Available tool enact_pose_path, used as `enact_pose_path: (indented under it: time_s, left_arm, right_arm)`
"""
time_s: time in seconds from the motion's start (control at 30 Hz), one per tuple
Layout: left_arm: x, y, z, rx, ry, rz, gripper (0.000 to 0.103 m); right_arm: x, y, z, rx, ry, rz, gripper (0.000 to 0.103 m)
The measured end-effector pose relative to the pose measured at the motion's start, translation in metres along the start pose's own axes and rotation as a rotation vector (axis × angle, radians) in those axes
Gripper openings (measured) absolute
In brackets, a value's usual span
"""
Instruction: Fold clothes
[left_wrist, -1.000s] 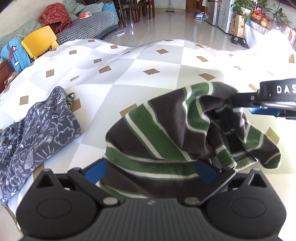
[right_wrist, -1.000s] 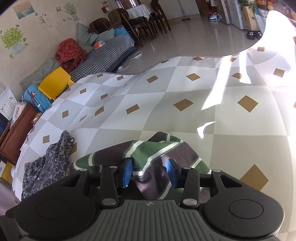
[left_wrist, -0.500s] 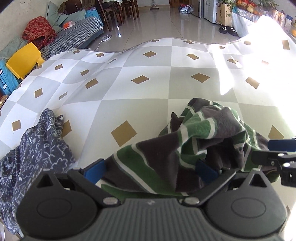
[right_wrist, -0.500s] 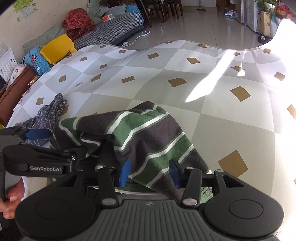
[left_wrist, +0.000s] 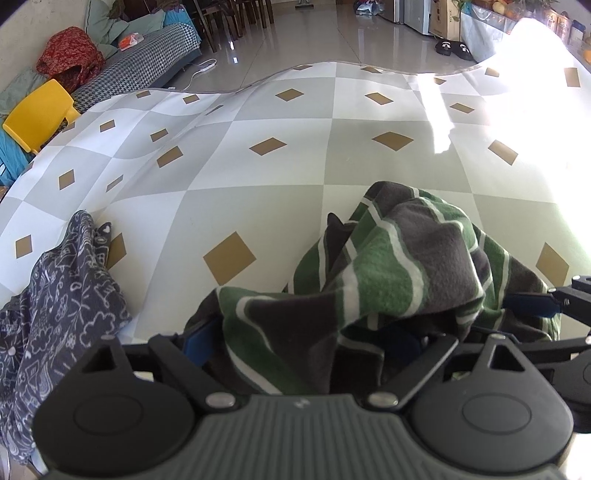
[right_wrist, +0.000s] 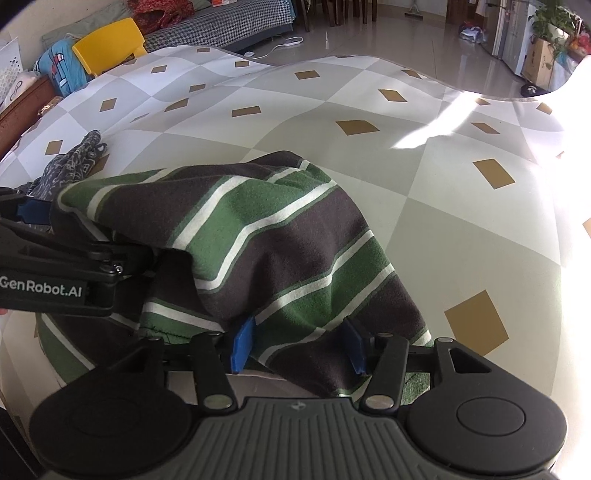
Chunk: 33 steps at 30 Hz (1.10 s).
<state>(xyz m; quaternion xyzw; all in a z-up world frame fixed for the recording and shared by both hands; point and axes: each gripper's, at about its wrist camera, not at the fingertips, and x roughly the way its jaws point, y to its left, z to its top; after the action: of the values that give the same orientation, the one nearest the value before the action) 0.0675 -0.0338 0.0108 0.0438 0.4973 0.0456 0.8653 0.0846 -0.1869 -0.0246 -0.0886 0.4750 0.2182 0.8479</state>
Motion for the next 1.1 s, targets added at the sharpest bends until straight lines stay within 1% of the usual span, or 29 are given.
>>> enact_pose_path:
  time_s: [0.03, 0.07, 0.1, 0.13, 0.2, 0.23, 0.27, 0.37, 0.4, 0.5, 0.57, 0.63, 0.77, 0.83, 0.87, 0.9, 0.97, 1.1]
  left_arm:
    - [0.0, 0.0, 0.0, -0.002, 0.001, 0.001, 0.093]
    - [0.0, 0.0, 0.0, -0.003, 0.001, 0.001, 0.093]
    - [-0.001, -0.001, 0.0, -0.004, 0.001, 0.001, 0.093]
    - [-0.001, -0.001, 0.0, -0.005, 0.001, 0.0, 0.091]
    - [-0.002, -0.001, 0.0, -0.003, -0.001, 0.0, 0.09]
    - [-0.003, -0.001, 0.0, -0.002, -0.002, -0.001, 0.09]
    - [-0.003, -0.001, 0.0, -0.002, -0.003, -0.001, 0.09]
    - [-0.004, -0.002, 0.0, 0.001, -0.005, -0.001, 0.088]
    - [-0.004, -0.002, -0.001, 0.003, -0.005, -0.002, 0.087]
    - [-0.005, -0.002, -0.002, 0.009, -0.008, -0.002, 0.086]
    - [-0.006, -0.002, -0.003, 0.012, -0.01, -0.003, 0.085]
    - [-0.007, -0.002, -0.003, 0.014, -0.011, -0.003, 0.084]
    - [-0.008, -0.001, -0.004, 0.016, -0.011, -0.003, 0.081]
    - [-0.009, -0.001, -0.004, 0.015, -0.01, -0.003, 0.08]
    - [-0.009, 0.0, -0.005, 0.013, -0.008, -0.005, 0.08]
    - [-0.009, 0.0, -0.005, 0.011, -0.007, -0.007, 0.08]
    - [-0.01, 0.001, -0.006, 0.01, -0.005, -0.009, 0.08]
    - [-0.009, 0.003, -0.008, 0.008, 0.002, -0.012, 0.08]
  right_arm:
    - [0.001, 0.001, 0.0, 0.001, -0.007, -0.006, 0.051]
    - [0.001, 0.001, 0.0, 0.007, -0.012, -0.013, 0.048]
    - [0.001, 0.0, 0.001, 0.017, -0.018, -0.023, 0.042]
    - [0.002, -0.001, 0.002, 0.027, -0.023, -0.032, 0.038]
    - [0.001, -0.003, 0.004, 0.049, -0.033, -0.037, 0.023]
    - [0.0, -0.005, 0.006, 0.06, -0.039, -0.038, 0.02]
    - [0.0, -0.006, 0.007, 0.07, -0.047, -0.037, 0.015]
    - [-0.006, -0.005, 0.012, 0.084, -0.098, -0.045, 0.008]
    - [-0.009, -0.005, 0.014, 0.085, -0.117, -0.049, 0.007]
    - [-0.018, -0.004, 0.02, 0.09, -0.178, -0.051, 0.007]
    - [-0.022, -0.002, 0.024, 0.088, -0.202, -0.048, 0.007]
    - [-0.023, 0.0, 0.027, 0.094, -0.214, -0.04, 0.007]
    - [-0.022, 0.002, 0.031, 0.114, -0.208, -0.021, 0.007]
    - [-0.02, 0.003, 0.032, 0.127, -0.203, -0.014, 0.011]
    - [-0.019, 0.003, 0.032, 0.132, -0.197, -0.01, 0.018]
    - [-0.017, 0.002, 0.032, 0.137, -0.188, -0.006, 0.029]
    - [-0.014, 0.002, 0.032, 0.145, -0.169, 0.007, 0.037]
    - [-0.007, 0.004, 0.031, 0.146, -0.136, 0.015, 0.043]
